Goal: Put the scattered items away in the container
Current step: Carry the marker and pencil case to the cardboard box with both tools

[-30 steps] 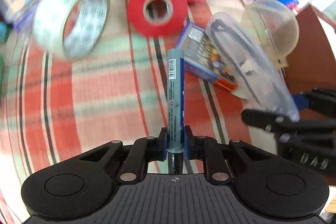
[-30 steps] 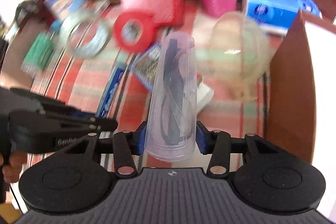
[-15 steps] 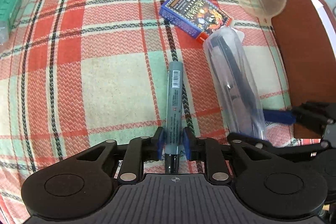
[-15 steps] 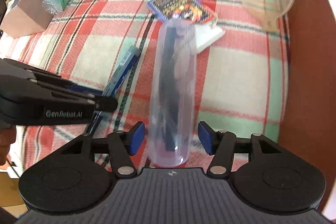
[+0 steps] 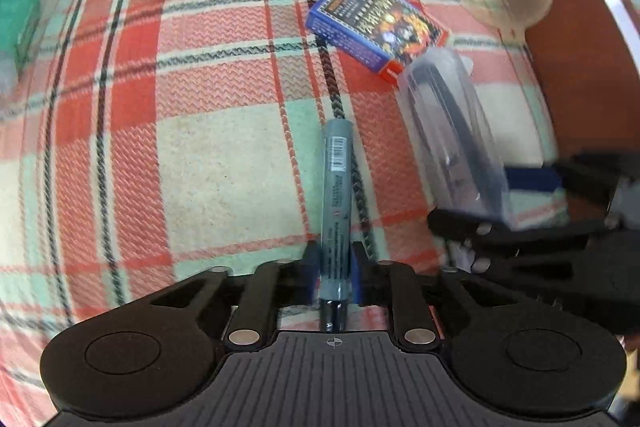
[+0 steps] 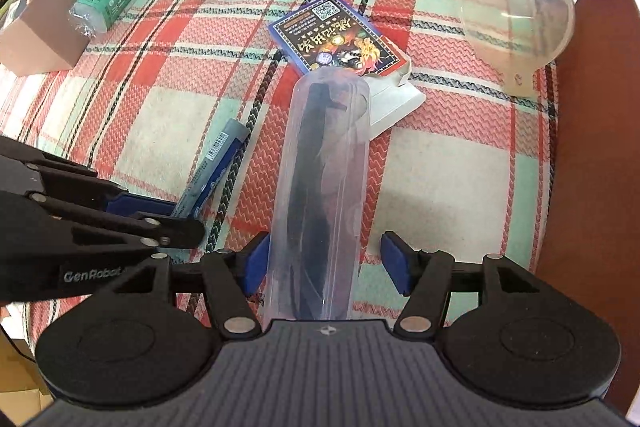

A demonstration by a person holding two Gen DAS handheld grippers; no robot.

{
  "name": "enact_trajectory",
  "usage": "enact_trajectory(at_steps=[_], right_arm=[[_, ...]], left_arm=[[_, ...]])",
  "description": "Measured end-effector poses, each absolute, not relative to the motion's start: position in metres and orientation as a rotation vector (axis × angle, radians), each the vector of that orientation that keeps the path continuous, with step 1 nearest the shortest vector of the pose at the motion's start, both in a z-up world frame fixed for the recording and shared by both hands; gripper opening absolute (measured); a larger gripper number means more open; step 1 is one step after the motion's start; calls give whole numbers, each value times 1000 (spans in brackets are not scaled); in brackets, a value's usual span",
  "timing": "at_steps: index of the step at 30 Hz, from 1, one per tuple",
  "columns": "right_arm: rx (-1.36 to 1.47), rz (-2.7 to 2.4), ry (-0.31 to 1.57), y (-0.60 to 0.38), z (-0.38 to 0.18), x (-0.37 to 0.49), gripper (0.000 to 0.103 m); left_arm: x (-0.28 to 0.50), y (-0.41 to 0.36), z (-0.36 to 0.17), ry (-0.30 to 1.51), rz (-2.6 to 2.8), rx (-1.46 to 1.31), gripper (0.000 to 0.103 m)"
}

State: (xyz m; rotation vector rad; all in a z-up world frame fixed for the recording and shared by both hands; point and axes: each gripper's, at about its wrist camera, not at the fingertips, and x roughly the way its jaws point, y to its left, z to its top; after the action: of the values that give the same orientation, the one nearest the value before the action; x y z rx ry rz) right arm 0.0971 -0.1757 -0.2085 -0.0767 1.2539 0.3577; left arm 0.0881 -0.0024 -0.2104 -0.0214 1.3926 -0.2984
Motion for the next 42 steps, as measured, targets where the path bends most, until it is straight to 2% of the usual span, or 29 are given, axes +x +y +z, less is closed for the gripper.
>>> enact_trajectory(at_steps=[3,5,6,7,8,9,17,25,42], right_arm=[[-97,367,1268,-171,-209,98,60],[-111,371,1275,-170,-210,99,60],[-118,373,1279,-169,-211,99,61],[-130,378,1281,-168,-212,99,60],[-141,383,1281,-167,-212,99,59],[-144,390,1282,-166,-211,99,53],[11,447,1312,-168,-200,87,52],[40,495,1289,-142,-176,85,51],[0,704,1079,23,-83,100,51]], left_arm=[[88,2,-209,1398,-297,-32,12],[87,2,-209,1394,-289,-31,24],[86,1,-208,1390,-288,-27,35],[86,0,-207,1387,-288,-24,35],[85,0,-206,1384,-287,-21,27],[84,-1,-205,1380,-287,-17,12],[73,12,-194,1366,-274,-74,10],[76,29,-182,1311,-235,-161,10],[67,209,-78,1088,-87,-238,10]])
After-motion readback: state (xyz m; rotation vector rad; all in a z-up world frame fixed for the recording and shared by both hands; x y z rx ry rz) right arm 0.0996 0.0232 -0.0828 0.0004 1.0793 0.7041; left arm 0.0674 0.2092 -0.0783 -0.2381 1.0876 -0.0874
